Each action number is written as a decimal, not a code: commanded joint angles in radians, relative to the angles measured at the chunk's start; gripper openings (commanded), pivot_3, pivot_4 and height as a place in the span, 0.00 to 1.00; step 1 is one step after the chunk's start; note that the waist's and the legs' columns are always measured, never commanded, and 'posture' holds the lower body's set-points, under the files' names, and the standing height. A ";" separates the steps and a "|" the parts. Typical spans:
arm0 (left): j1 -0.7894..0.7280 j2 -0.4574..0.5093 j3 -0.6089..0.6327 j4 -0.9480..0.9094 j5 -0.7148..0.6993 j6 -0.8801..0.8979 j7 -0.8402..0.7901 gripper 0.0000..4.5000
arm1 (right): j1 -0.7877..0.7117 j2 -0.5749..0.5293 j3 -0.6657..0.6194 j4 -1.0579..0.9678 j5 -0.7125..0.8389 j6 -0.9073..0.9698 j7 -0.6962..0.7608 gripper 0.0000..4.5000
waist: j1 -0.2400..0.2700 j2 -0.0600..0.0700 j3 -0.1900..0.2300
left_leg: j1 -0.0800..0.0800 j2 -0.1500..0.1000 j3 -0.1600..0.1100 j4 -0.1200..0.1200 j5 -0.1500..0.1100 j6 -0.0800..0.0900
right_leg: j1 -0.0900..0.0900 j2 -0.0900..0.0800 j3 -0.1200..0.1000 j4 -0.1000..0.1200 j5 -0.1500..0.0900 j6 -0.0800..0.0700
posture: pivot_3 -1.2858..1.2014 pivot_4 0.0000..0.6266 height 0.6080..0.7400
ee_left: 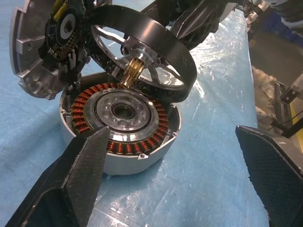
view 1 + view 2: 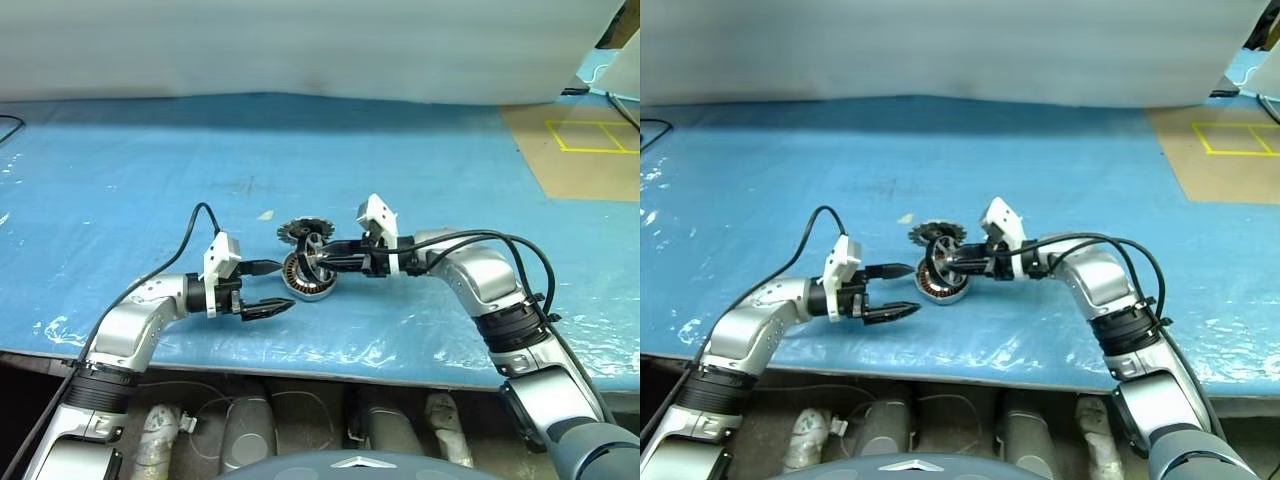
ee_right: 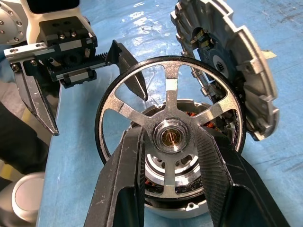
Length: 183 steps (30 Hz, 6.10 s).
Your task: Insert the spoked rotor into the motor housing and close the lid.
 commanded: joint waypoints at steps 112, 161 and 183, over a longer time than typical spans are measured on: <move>0.003 0.047 0.055 -0.010 -0.008 -0.016 -0.005 1.00 | -0.043 0.103 0.122 0.181 -0.216 -0.202 0.004 0.28 | -0.014 -0.001 -0.001 | 0.001 0.001 0.000 0.001 0.000 0.000 | 0.001 0.000 0.000 0.001 0.001 -0.001 | 0.52 0.24 1.00; -0.779 -0.244 0.110 1.139 0.231 -0.474 -0.157 1.00 | 0.238 -0.127 -0.245 -0.463 0.220 0.190 -0.182 0.00 | 0.020 -0.002 0.000 | -0.002 -0.003 -0.003 0.000 0.002 -0.004 | 0.001 -0.001 -0.001 -0.001 0.000 0.002 | 0.52 0.24 1.00; -0.666 -0.381 -0.017 0.970 0.294 -0.496 -0.343 1.00 | 0.288 -0.260 -0.333 -0.522 0.302 0.213 -0.201 0.00 | 0.047 -0.002 0.000 | -0.003 -0.002 -0.003 0.000 0.001 -0.001 | 0.001 -0.002 -0.002 -0.002 0.000 0.003 | 0.52 0.24 1.00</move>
